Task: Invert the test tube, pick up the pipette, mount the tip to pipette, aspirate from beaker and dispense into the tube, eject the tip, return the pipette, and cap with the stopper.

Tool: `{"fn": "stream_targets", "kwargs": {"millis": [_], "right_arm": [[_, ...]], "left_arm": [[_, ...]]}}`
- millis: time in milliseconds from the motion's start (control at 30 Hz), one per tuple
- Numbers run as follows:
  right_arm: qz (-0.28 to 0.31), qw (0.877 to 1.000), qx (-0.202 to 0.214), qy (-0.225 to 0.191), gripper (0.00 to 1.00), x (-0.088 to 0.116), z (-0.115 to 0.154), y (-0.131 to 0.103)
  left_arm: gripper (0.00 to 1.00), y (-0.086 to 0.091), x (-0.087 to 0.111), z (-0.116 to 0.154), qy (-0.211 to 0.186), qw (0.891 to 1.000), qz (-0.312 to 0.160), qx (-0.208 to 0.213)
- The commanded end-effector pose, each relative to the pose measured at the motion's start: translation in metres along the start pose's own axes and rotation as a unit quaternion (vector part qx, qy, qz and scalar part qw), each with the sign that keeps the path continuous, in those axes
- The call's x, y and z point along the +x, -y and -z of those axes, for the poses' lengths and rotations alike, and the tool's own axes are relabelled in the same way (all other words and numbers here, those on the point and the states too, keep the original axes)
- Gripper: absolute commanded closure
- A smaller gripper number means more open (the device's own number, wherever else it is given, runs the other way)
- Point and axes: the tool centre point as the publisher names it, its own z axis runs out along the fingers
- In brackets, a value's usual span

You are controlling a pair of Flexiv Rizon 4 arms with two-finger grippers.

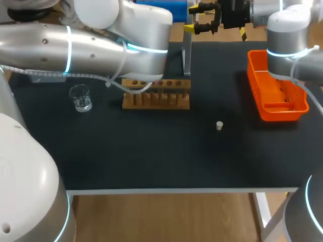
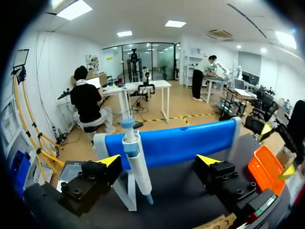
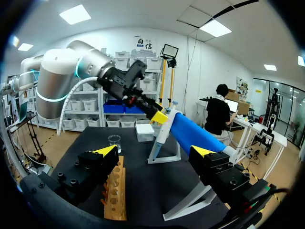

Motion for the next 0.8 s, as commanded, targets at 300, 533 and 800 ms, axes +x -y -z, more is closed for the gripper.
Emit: {"fn": "stream_targets", "kwargs": {"millis": [300, 533, 800], "right_arm": [[0.0, 1.0, 0.001, -0.002, 0.0, -0.001, 0.001, 0.0], [0.0, 1.0, 0.001, -0.002, 0.0, -0.001, 0.001, 0.0], [0.0, 1.0, 0.001, -0.002, 0.0, -0.001, 0.001, 0.0]], "left_arm": [[0.0, -0.016, 0.019, 0.097, -0.25, 0.959, -0.095, 0.099], [0.0, -0.035, 0.038, 0.124, -0.345, 0.92, -0.142, 0.119], [0.0, -0.066, 0.052, 0.127, -0.4, 0.892, -0.182, 0.101]]}}
